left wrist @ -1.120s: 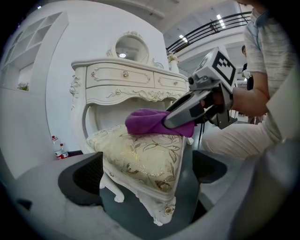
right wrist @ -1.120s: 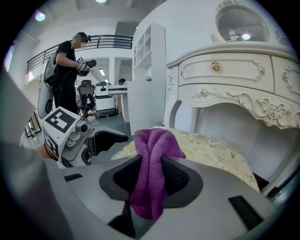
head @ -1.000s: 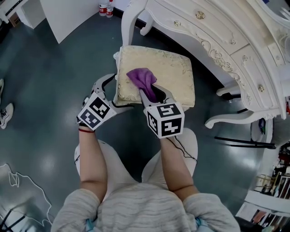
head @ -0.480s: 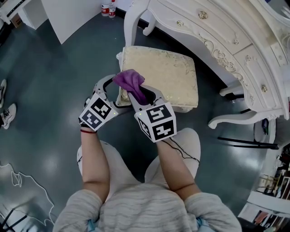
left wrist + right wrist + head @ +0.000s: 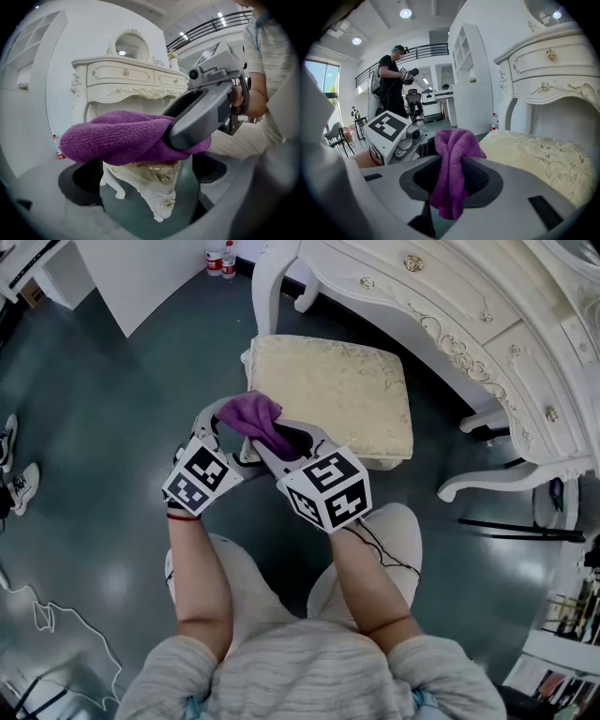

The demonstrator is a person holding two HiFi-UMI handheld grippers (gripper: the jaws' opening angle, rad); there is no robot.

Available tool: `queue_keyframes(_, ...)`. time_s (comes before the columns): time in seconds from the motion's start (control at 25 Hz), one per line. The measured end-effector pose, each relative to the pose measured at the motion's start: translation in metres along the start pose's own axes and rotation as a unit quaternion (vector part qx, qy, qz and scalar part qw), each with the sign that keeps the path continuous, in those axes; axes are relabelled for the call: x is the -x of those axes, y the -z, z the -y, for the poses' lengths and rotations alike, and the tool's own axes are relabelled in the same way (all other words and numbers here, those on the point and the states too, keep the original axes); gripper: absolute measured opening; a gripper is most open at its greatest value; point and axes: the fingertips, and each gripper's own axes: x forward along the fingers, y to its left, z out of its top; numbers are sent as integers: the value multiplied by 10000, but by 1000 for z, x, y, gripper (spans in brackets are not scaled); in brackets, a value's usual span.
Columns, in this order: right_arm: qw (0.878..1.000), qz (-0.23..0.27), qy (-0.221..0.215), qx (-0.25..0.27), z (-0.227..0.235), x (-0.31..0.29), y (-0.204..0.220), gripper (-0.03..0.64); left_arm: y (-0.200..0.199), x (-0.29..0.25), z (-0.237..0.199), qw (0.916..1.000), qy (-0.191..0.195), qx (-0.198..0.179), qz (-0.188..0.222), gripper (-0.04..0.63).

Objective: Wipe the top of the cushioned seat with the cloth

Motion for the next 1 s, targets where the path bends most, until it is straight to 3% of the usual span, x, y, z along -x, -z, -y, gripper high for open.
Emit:
queue_keyframes(0.2, 9993, 251, -221, -186, 2, 11, -6, 124, -9, 0, 3, 9999, 8, -20, 158, 588)
queue_keyframes(0.4, 9976, 585, -170, -327, 14, 32, -14, 124, -19, 1, 6, 9996, 4, -83, 270, 588)
queue_keyframes(0.6, 9944, 870, 304, -515, 50, 68, -14, 124, -34, 6, 3, 9984, -148, 2, 554, 588)
queue_keyframes(0.76, 9888, 1062, 816, -655, 85, 102, -7, 124, -54, 11, 3, 9950, -314, -170, 934, 588)
queue_keyframes(1.0, 9805, 1371, 1249, -650, 114, 149, 2, 124, -85, 14, 17, 9879, -192, -240, 1520, 584)
